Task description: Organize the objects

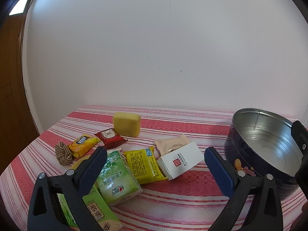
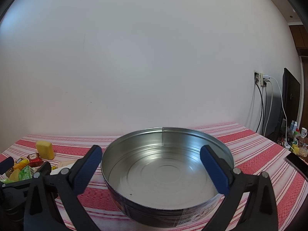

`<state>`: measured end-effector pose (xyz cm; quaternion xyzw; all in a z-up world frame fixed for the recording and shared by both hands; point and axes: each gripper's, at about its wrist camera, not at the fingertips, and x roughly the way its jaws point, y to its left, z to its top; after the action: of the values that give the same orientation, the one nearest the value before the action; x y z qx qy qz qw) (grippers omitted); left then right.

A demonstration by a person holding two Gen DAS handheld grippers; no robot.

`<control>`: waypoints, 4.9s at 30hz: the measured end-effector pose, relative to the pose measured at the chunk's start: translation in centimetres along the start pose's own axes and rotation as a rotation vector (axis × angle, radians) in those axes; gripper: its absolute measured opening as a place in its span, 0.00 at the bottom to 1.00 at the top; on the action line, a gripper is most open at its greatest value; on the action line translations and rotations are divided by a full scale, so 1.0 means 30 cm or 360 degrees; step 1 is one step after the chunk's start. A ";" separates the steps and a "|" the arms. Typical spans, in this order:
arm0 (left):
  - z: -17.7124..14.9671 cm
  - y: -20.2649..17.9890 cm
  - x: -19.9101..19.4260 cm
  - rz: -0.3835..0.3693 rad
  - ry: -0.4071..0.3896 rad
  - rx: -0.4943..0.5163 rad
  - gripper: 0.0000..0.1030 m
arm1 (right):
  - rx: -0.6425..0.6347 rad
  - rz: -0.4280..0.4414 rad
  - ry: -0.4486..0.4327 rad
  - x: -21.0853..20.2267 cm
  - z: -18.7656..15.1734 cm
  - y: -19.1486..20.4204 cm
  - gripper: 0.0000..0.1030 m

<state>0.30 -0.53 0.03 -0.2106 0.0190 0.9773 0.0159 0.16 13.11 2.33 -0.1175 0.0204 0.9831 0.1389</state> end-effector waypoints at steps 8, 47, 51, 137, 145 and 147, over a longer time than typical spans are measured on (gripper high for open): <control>0.002 -0.003 0.002 0.0003 0.0001 -0.0002 0.99 | 0.0000 0.0001 0.0003 0.001 -0.001 0.001 1.00; -0.039 0.152 -0.095 0.0098 0.0151 0.0013 0.99 | -0.0052 0.0094 -0.0032 -0.019 -0.005 0.035 1.00; -0.063 0.310 -0.156 0.0158 0.0192 -0.0074 0.99 | -0.0061 0.0174 -0.0022 -0.021 -0.008 0.048 1.00; 0.085 -0.064 -0.008 -0.0316 0.0164 -0.0026 0.53 | 0.0004 0.0395 0.0197 0.115 0.014 -0.102 0.49; 0.109 -0.297 0.066 -0.0469 0.0149 0.0123 0.53 | -0.0025 0.0161 0.0225 0.164 0.001 -0.273 0.49; 0.099 -0.354 0.080 -0.0495 0.0162 0.0152 0.53 | -0.0025 0.0136 0.0241 0.172 -0.003 -0.296 0.49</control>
<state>-2.69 10.25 1.44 -0.2592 0.0335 0.9491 0.1759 -2.18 23.02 0.95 -0.1917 0.0282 0.9766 0.0938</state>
